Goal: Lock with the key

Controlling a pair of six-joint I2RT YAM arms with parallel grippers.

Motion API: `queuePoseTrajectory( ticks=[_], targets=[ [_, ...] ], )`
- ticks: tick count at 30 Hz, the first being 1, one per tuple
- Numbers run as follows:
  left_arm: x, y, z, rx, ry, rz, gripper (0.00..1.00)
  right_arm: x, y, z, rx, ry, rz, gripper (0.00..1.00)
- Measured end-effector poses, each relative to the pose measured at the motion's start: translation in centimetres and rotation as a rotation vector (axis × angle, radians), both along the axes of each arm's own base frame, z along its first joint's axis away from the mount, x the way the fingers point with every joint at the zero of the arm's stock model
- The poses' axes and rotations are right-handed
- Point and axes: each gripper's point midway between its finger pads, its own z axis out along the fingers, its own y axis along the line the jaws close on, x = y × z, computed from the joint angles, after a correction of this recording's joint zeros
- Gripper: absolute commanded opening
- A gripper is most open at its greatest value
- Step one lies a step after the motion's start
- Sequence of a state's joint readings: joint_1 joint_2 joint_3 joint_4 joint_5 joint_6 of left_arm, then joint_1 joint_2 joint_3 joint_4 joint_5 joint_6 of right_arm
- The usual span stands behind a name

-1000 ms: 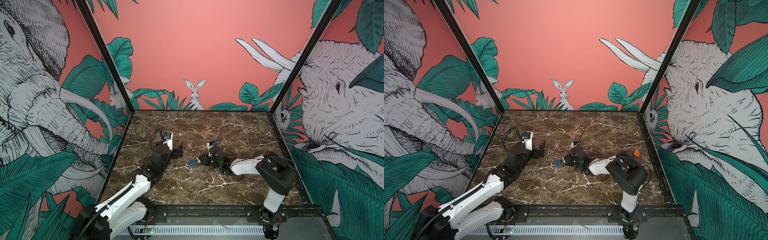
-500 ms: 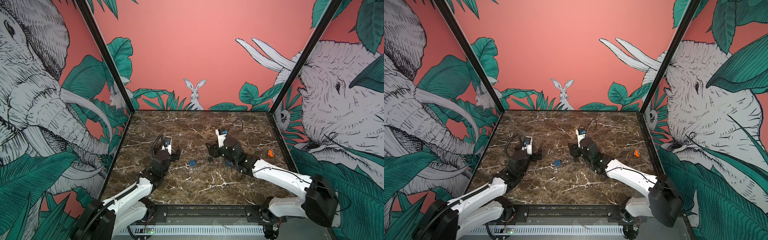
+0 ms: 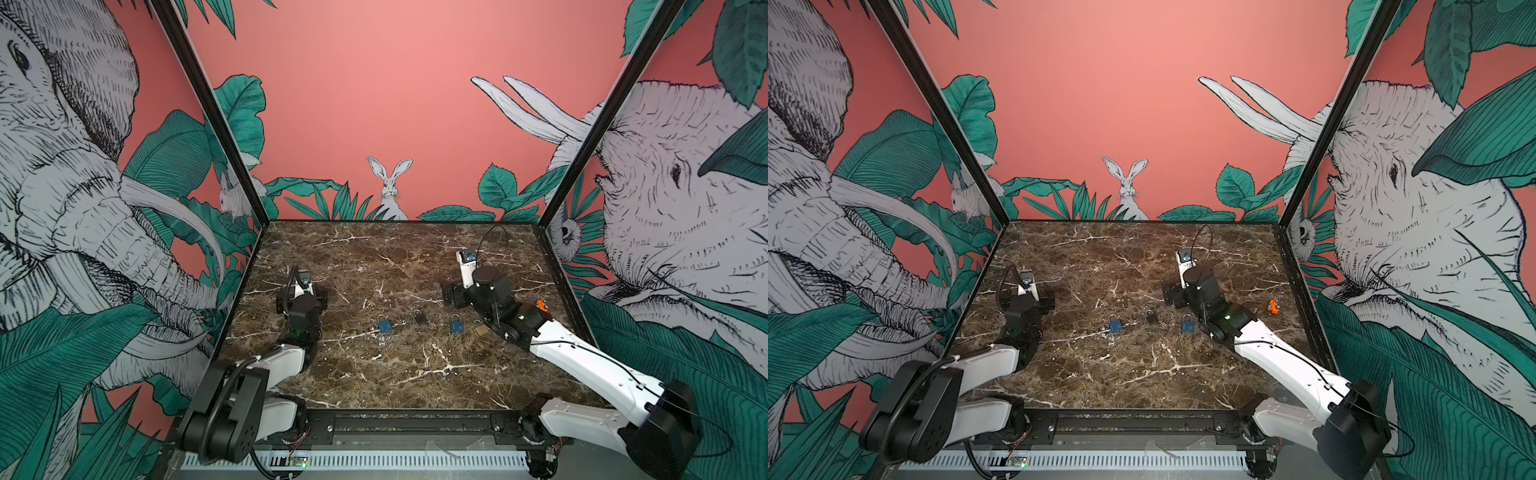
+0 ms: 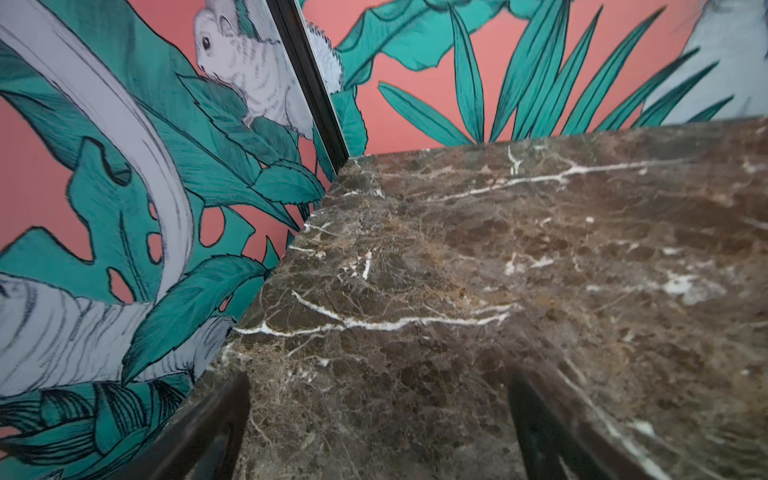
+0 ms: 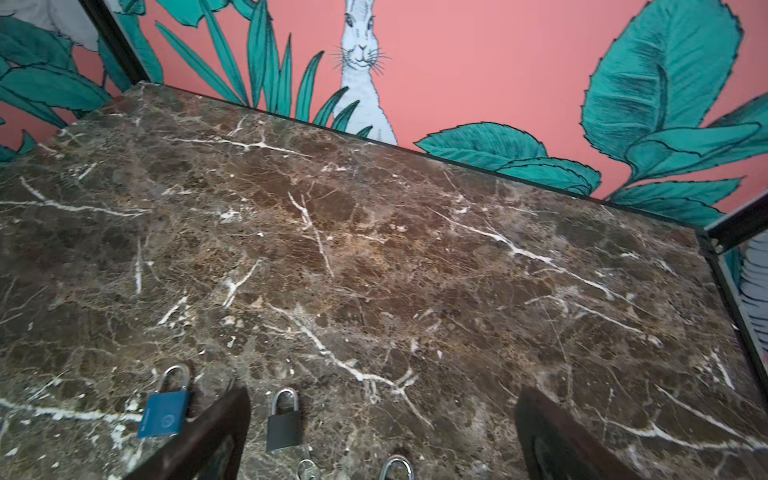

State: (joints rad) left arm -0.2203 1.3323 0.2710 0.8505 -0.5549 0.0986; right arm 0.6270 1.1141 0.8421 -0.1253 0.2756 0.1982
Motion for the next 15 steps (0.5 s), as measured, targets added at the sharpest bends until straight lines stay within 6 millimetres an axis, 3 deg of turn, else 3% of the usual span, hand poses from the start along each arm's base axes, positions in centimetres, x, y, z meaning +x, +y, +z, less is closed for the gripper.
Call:
queuePoseTrajectory(
  ticks=[5, 11, 15],
  targets=[
    [1.0, -0.3, -3.3, 0.025, 0.062, -0.04, 0.98, 0.6, -6.4, -0.5, 0.011, 0.006, -0.156, 0.98],
    [2.1, -1.0, -2.5, 0.0, 0.012, -0.103, 0.98, 1.3, -11.7, 0.3, -0.013, -0.056, -0.297, 0.98],
    [2.5, -1.4, -3.2, -0.003, 0.031, -0.13, 0.98, 1.3, -14.8, -2.6, -0.046, -0.052, -0.392, 0.98]
  ],
)
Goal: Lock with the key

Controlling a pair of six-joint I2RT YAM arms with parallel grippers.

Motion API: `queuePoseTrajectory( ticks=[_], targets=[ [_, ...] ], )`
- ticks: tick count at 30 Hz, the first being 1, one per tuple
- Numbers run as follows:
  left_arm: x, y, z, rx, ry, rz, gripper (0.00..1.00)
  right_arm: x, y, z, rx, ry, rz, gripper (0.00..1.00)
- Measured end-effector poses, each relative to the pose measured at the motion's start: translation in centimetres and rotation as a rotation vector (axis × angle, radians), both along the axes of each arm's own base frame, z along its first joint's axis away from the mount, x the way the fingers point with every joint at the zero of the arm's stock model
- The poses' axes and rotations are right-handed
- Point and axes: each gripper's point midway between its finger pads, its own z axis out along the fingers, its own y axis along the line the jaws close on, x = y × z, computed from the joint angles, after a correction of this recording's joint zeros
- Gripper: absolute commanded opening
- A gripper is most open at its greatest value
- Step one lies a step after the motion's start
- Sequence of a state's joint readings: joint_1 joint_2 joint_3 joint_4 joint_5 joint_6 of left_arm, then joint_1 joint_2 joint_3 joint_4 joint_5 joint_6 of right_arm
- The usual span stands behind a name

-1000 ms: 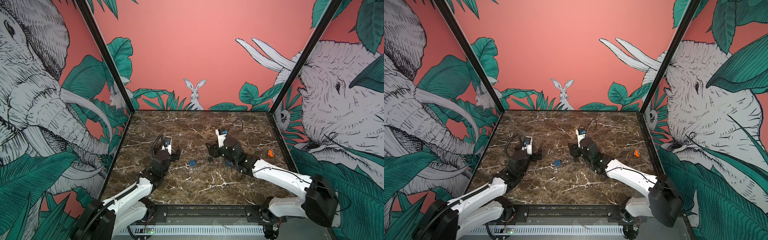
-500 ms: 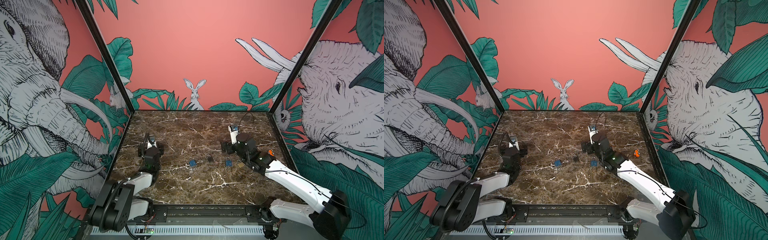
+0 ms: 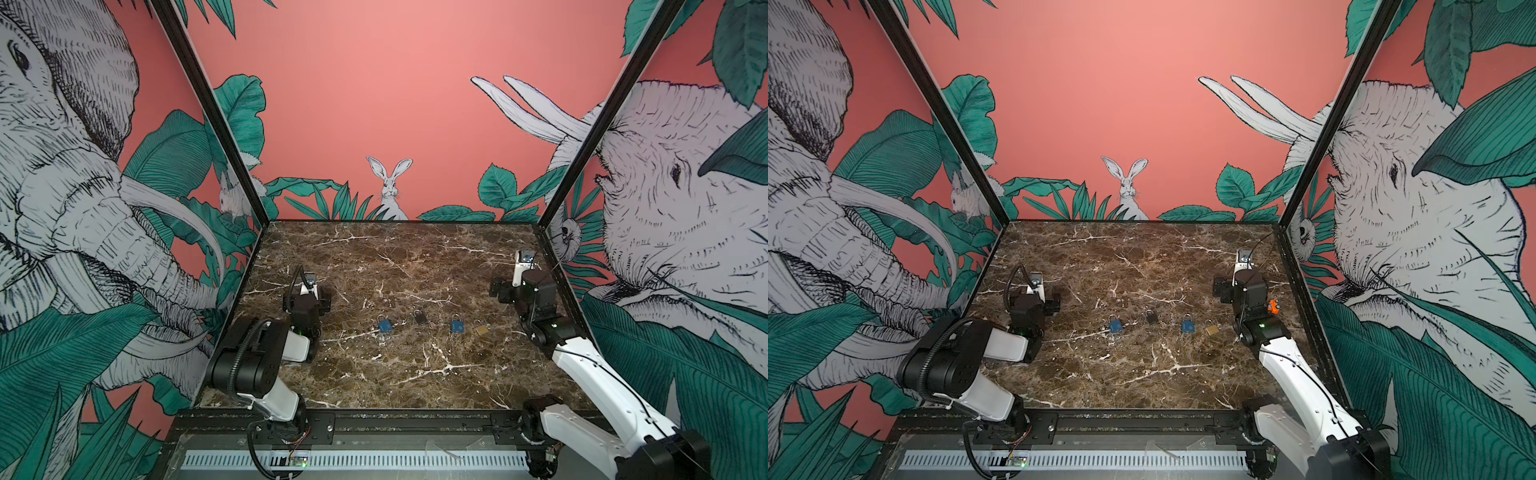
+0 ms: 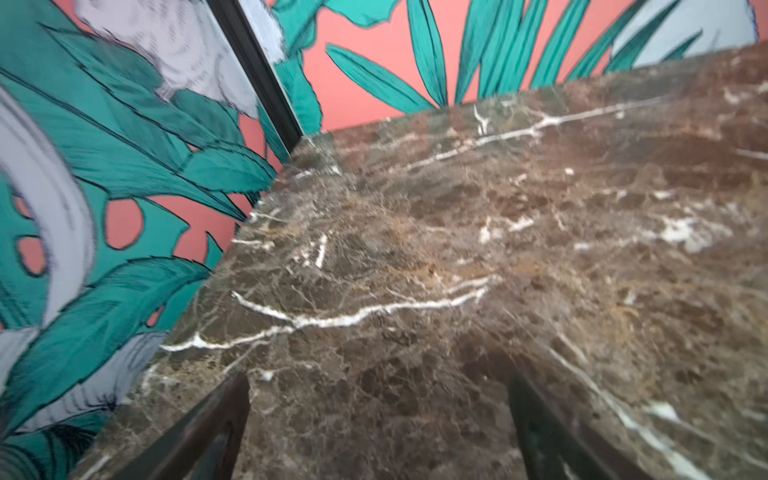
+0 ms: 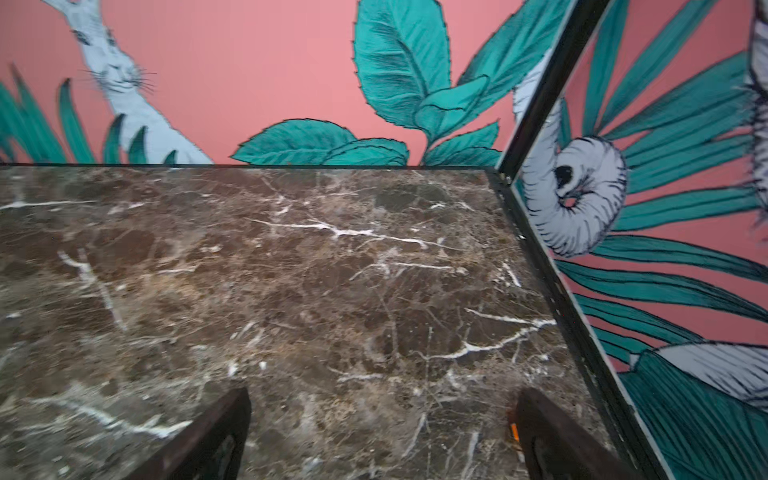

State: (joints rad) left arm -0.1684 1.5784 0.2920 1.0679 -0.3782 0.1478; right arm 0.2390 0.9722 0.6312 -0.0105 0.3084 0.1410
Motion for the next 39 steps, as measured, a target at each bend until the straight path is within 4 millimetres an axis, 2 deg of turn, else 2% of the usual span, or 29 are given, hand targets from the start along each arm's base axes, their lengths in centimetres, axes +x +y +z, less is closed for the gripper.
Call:
queuePoseTrajectory(
  ticks=[6, 15, 19, 25, 34, 39],
  targets=[
    [0.5, -0.4, 0.4, -0.006, -0.011, -0.022, 0.98, -0.5, -2.1, -6.9, -0.091, 0.085, -0.054, 0.98],
    [0.7, -0.4, 0.3, -0.008, 0.0, -0.027, 0.98, 1.6, -4.8, -12.0, -0.121, 0.183, -0.114, 0.98],
    [0.8, -0.5, 0.3, -0.01, 0.001, -0.032, 0.98, 2.8, -5.4, -12.2, -0.09, 0.169, -0.111, 0.98],
    [0.8, -0.5, 0.3, -0.01, 0.001, -0.033, 0.98, 5.2, -5.0, -12.1, -0.047, 0.092, -0.06, 0.98],
    [0.9, -0.6, 0.4, -0.011, 0.002, -0.036, 0.98, 4.1, -5.5, -13.3, -0.017, 0.031, -0.05, 0.98],
    [1.8, 0.3, 0.1, -0.048, 0.034, -0.037, 0.98, 4.5, -5.3, -12.6, -0.023, 0.003, -0.053, 0.98]
  ],
)
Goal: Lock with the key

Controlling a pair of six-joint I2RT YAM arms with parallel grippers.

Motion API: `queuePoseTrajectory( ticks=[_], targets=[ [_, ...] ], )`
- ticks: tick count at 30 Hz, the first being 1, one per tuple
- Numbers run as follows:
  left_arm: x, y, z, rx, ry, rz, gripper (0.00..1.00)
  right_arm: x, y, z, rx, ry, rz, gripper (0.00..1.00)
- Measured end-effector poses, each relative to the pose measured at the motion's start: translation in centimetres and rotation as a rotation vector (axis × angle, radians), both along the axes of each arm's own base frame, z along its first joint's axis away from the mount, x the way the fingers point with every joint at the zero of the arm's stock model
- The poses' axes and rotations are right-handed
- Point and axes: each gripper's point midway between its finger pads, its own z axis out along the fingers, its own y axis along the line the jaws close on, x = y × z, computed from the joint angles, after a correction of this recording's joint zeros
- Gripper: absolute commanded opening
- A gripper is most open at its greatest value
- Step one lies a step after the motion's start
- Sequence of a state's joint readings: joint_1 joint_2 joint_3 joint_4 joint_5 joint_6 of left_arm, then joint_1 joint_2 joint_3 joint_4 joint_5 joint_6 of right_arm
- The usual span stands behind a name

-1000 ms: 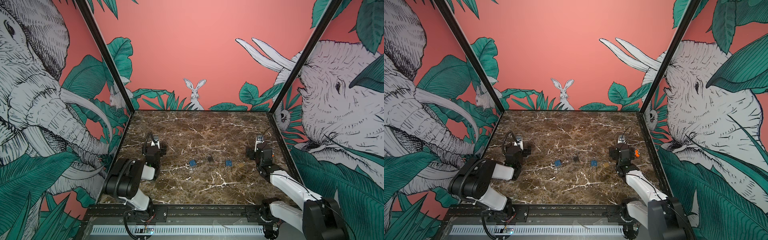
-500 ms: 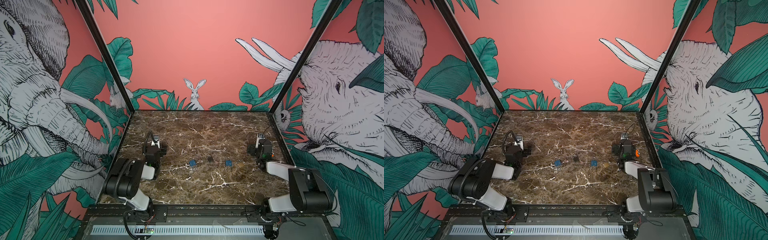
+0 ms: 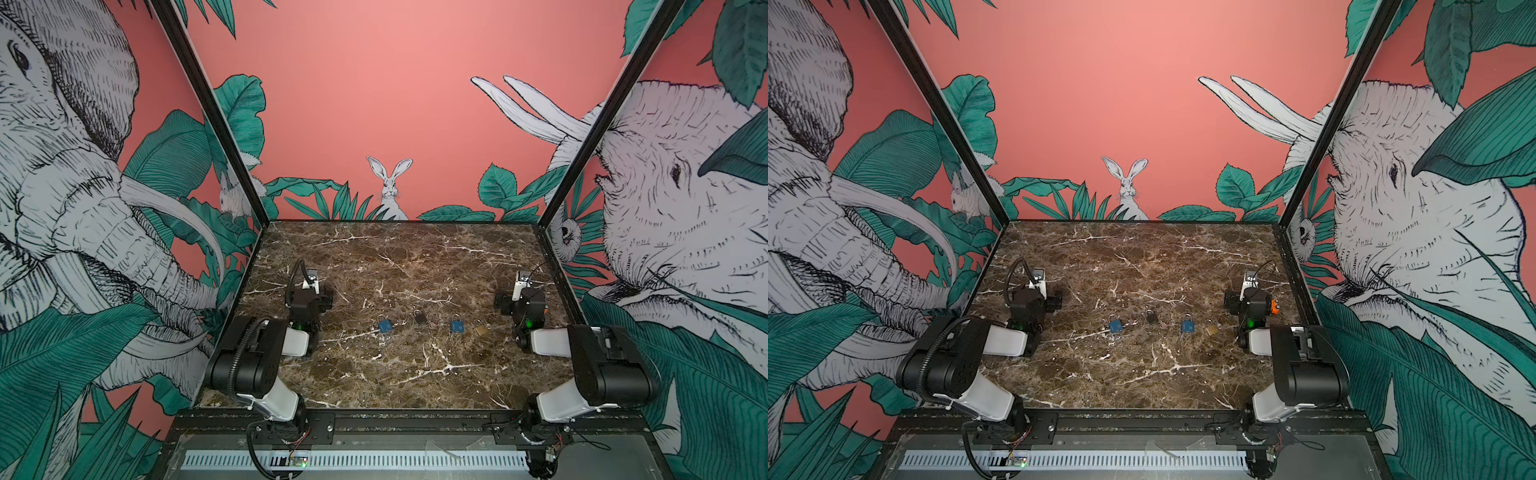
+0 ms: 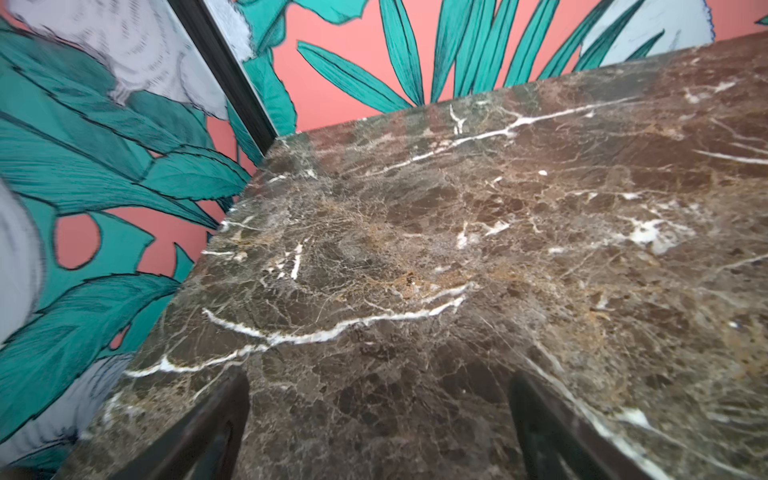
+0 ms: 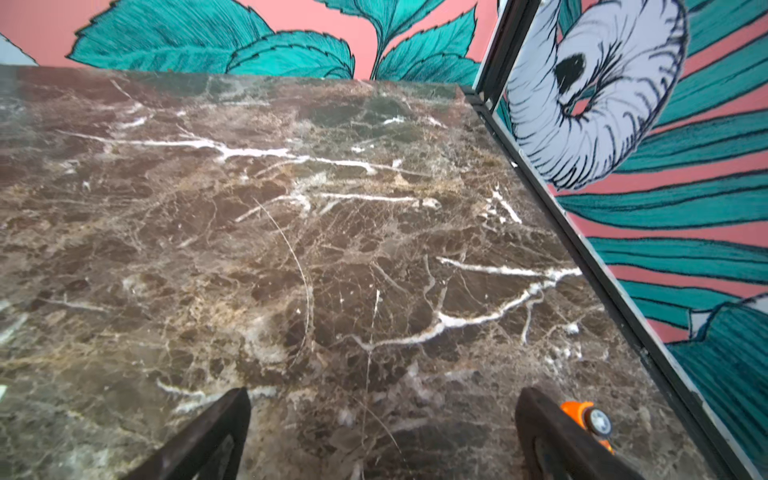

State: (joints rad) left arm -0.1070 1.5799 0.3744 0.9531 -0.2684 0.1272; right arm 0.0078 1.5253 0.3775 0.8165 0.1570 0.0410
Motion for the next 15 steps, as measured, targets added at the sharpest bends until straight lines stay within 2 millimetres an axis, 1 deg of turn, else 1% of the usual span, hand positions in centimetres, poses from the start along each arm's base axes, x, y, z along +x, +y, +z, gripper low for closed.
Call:
queuePoseTrajectory(
  ticks=[4, 9, 15],
  targets=[
    [0.5, 0.9, 0.2, -0.029, 0.003, 0.005, 0.98, 0.1, 0.1, 0.3, -0.004, -0.011, 0.0, 0.98],
    [0.4, 0.3, -0.2, -0.043, 0.02, -0.02, 0.98, 0.1, 0.3, 0.3, -0.023, -0.011, -0.006, 0.98],
    [0.3, 0.1, -0.5, -0.045, 0.032, -0.029, 0.98, 0.1, 1.2, 0.6, -0.056, -0.015, 0.006, 0.98]
  ],
)
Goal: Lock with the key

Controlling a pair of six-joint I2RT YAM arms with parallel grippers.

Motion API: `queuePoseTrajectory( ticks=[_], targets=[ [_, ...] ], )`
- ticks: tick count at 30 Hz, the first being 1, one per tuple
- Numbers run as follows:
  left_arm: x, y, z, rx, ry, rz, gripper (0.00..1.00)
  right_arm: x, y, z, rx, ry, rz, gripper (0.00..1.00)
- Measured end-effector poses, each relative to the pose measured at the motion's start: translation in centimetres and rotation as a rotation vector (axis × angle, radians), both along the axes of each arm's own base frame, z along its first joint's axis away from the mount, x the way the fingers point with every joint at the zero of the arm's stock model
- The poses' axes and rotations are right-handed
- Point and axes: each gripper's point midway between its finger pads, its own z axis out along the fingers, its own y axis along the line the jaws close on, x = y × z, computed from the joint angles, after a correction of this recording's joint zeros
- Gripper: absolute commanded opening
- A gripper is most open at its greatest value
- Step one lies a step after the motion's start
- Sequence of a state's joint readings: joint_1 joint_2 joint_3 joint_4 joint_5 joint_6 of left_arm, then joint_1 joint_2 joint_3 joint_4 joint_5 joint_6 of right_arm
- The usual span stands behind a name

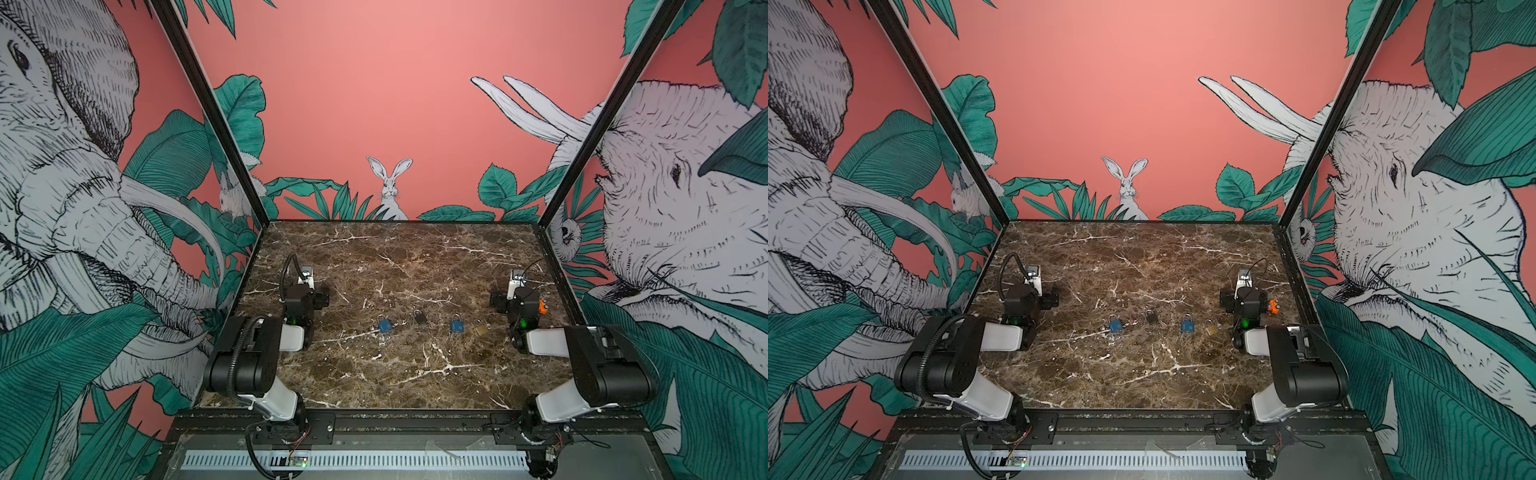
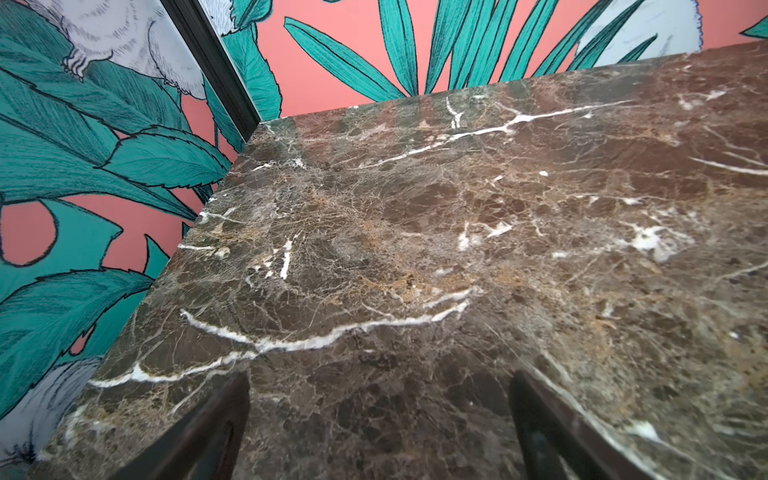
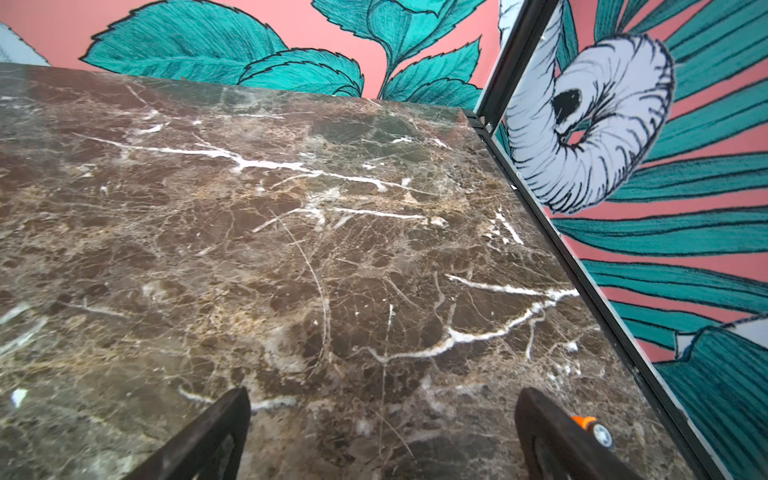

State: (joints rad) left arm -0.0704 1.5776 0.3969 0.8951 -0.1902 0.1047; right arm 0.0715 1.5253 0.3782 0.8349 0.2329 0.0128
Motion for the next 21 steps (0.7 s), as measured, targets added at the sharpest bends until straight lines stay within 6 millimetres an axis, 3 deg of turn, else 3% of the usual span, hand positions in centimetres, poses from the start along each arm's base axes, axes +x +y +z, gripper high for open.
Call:
queuePoseTrajectory(
  ticks=[21],
  targets=[
    [-0.1, -0.19, -0.34, -0.006, 0.015, -0.009, 0.98, -0.06, -0.32, 0.03, -0.01, 0.0, -0.016, 0.98]
  ],
)
